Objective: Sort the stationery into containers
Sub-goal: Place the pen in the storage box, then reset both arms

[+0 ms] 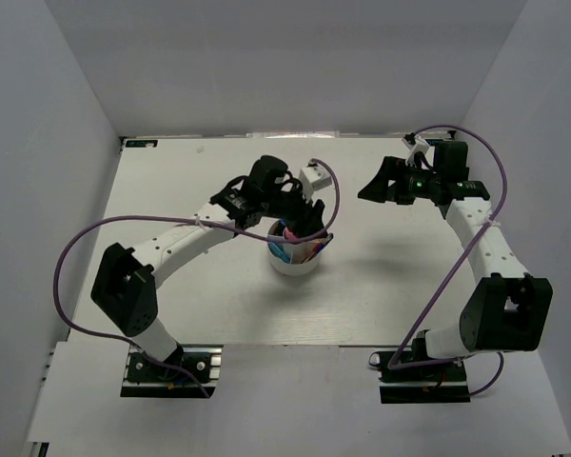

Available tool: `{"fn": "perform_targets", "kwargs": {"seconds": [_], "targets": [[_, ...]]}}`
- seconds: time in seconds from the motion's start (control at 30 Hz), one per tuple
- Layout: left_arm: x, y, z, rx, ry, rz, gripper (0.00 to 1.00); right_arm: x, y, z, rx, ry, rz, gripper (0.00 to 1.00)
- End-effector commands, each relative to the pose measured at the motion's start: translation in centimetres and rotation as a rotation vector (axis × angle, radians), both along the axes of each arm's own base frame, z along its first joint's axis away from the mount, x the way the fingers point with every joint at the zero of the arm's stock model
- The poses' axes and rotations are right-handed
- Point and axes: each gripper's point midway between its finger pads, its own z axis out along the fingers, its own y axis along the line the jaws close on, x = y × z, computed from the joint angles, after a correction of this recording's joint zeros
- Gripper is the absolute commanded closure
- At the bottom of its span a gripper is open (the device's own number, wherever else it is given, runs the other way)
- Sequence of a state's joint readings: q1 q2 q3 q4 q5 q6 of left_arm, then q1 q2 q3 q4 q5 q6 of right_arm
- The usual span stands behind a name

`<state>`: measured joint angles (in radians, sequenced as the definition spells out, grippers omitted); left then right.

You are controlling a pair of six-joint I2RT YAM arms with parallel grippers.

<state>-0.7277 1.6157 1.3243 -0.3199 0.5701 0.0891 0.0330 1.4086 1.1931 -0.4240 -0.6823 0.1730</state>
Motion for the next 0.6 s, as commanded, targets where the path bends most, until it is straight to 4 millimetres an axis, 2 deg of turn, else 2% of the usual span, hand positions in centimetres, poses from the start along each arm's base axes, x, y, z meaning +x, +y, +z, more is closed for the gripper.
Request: {"fn": "perform_targets", "kwargs": {"seconds": [0.0,0.07,0.1,0.13,0.17,0.2,0.23,0.27,0.3,0.33,0.4,0.43,0.47,0.5,0.57], "targets": [[3.3,2.1,7.4,-0.093,-0.002,0.185,0.27,0.6,-0.4,0.9,-0.032,-0.044,0.003,0.11],[4.8,3.6,8.0,-0.075,0.032,0.271,0.20,1.3,-1.0,0.8,-0.075,-0.066,-0.005,0.11],[6.5,4.5,9.2,-0.075,0.010,0.341,0.16,1.5,-1.2,0.6,-0.091,-0.070,-0.004,0.11],[8.1,6.5,8.7,-0.051,0.050,0.426,0.13,1.6,-1.4,0.3,-0.111,-0.068,-0.004,0.11],[9.6,7.5,7.1,-0.015,0.091,0.472,0.11,2.0,-1.8,-0.2,-0.142,-0.079,0.000,0.11],[10.5,8.8,7.0,0.006,0.127,0.511,0.11,2.5,-2.4,-0.5,-0.177,-0.084,-0.019,0.11],[12.7,11.6,6.2,0.007,0.187,0.605,0.11,2.8,-2.9,-0.8,-0.196,-0.072,-0.037,0.11],[13.9,13.2,5.4,0.012,0.235,0.654,0.11,3.7,-3.8,-1.7,-0.262,-0.089,-0.036,0.11],[15.0,14.5,3.7,0.010,0.307,0.687,0.10,4.0,-4.2,-2.1,-0.284,-0.089,-0.037,0.11],[16.6,17.8,3.0,-0.024,0.362,0.786,0.09,4.5,-4.7,-3.1,-0.314,-0.073,-0.038,0.11],[17.9,20.6,1.6,-0.013,0.379,0.868,0.05,5.4,-5.8,-3.7,-0.381,-0.083,-0.051,0.11],[18.4,22.0,1.0,0.018,0.364,0.906,0.04,5.8,-6.2,-4.6,-0.403,-0.066,-0.051,0.11],[18.7,23.2,0.4,0.048,0.358,0.952,0.04,6.1,-8.2,-5.1,-0.433,-0.046,-0.096,0.11],[19.1,24.7,-0.3,0.083,0.353,0.997,0.02,6.3,-8.6,-5.5,-0.449,-0.039,-0.098,0.11],[18.7,27.4,-2.9,0.191,0.375,1.069,0.02,6.5,-9.6,-6.9,-0.474,-0.001,-0.107,0.11]]}}
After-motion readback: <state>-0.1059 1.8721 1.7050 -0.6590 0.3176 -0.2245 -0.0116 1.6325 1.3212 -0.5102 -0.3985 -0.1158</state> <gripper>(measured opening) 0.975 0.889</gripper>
